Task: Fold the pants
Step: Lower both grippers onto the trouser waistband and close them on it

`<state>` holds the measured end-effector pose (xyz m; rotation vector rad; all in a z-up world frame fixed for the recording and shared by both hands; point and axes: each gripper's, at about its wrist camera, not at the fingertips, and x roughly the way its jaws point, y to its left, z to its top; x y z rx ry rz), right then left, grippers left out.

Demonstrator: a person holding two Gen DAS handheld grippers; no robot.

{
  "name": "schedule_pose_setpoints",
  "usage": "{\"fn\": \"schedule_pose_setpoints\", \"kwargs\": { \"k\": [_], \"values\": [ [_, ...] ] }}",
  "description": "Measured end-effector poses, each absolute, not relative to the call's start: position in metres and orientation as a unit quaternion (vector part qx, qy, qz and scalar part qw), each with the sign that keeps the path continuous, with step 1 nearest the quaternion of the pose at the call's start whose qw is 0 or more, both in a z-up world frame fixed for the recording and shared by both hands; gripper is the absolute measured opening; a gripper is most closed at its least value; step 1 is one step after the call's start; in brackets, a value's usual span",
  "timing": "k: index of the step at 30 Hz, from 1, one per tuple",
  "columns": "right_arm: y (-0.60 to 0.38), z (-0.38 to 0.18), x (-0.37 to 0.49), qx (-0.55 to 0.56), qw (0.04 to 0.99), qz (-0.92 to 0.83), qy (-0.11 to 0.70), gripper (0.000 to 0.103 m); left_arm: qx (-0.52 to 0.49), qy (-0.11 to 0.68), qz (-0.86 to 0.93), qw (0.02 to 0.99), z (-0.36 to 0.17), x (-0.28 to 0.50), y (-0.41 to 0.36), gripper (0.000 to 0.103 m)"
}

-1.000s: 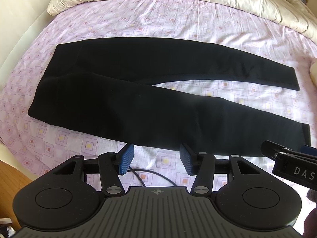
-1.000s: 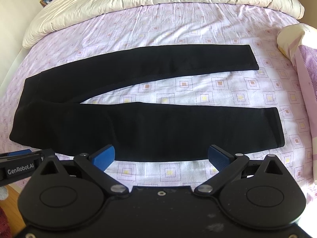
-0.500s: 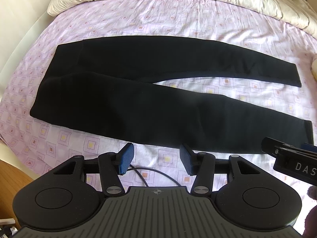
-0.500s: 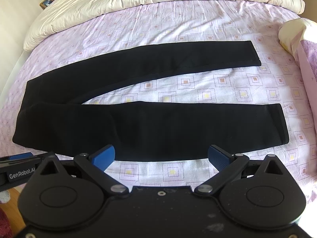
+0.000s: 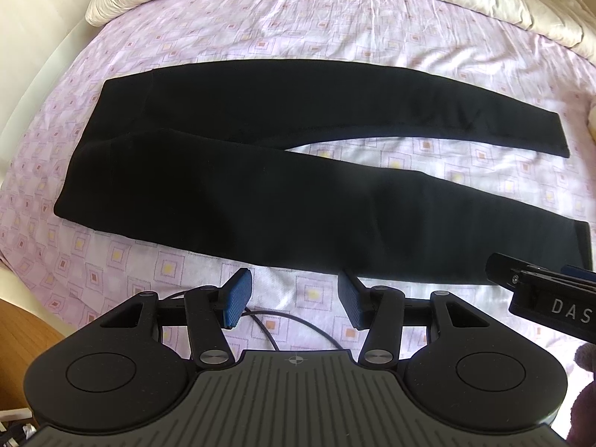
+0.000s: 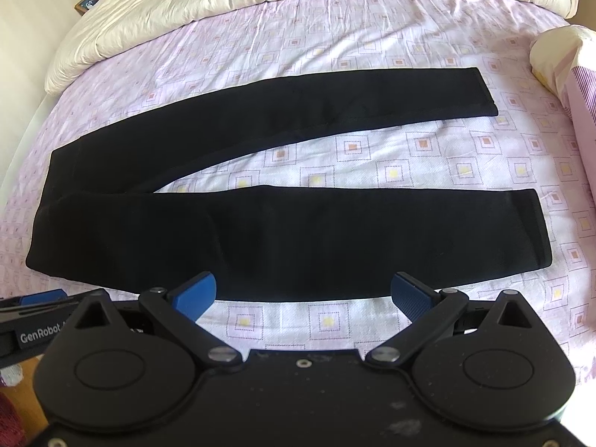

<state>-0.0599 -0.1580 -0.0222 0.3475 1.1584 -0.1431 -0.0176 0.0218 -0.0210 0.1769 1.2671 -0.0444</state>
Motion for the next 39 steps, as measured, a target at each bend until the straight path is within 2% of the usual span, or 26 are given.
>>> {"fn": "schedule_pose_setpoints", "kwargs": {
  "k": [15, 23, 27, 39],
  "values": [
    [-0.123, -0.036, -0.047, 0.175, 0.808, -0.047, 0.561, 0.103, 0.079, 0.612, -0.018, 0.787, -0.023, -0.001, 0.057, 0.049],
    [-0.098, -0.023, -0.022, 0.125, 0.843, -0.057, 0.52, 0.102, 0.081, 0.601, -0.035, 0.795, -0.026, 0.04, 0.08, 0.041],
    [-0.095, -0.014, 0.005, 0.086, 0.867, -0.056, 0.488, 0.101, 0.092, 0.586, -0.048, 0.804, -0.026, 0.071, 0.085, 0.041],
    [-0.137, -0.027, 0.146, 0.051, 0.868, -0.005, 0.494, 0.099, 0.072, 0.576, -0.023, 0.814, -0.038, 0.164, 0.1, 0.041]
  ]
}}
